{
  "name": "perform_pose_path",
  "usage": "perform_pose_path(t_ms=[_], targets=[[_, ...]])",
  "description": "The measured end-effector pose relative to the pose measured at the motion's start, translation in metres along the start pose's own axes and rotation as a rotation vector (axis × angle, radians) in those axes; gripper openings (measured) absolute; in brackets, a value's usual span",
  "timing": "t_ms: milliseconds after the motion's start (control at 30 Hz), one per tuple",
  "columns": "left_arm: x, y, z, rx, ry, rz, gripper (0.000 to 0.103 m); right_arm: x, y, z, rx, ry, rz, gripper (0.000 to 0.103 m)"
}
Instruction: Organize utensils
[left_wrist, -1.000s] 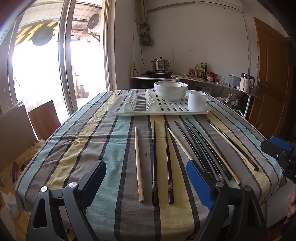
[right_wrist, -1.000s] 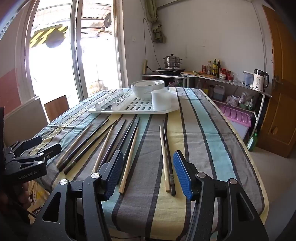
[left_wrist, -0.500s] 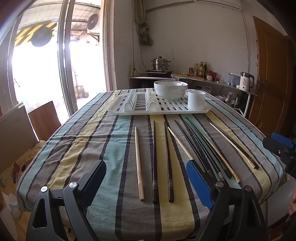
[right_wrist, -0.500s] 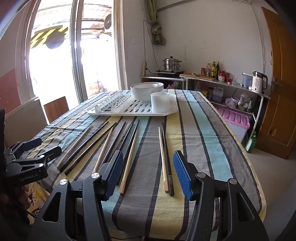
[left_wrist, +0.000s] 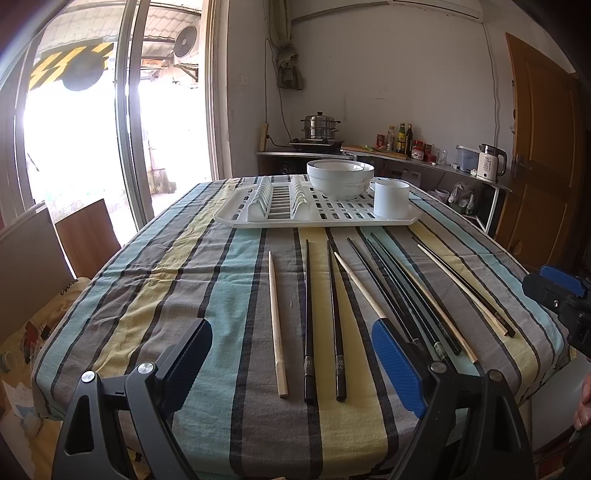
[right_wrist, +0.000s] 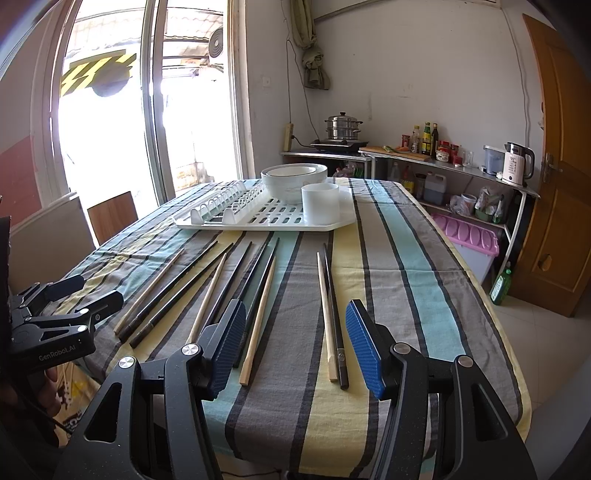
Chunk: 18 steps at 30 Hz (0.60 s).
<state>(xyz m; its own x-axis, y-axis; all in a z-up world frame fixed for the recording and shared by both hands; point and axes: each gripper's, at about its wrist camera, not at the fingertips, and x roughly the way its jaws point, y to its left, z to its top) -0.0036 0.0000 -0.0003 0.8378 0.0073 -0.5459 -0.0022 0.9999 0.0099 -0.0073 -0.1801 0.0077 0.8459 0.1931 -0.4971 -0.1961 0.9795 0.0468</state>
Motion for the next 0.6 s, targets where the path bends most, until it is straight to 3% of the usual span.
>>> perform_pose_path(t_ms=[600], targets=[[-0.0034,-0.0019,0.0009,0.001,-0.003,-0.006,0.089,-0.0002,0.0002,0.0004,-0.002,0.001,0.000,0.057]])
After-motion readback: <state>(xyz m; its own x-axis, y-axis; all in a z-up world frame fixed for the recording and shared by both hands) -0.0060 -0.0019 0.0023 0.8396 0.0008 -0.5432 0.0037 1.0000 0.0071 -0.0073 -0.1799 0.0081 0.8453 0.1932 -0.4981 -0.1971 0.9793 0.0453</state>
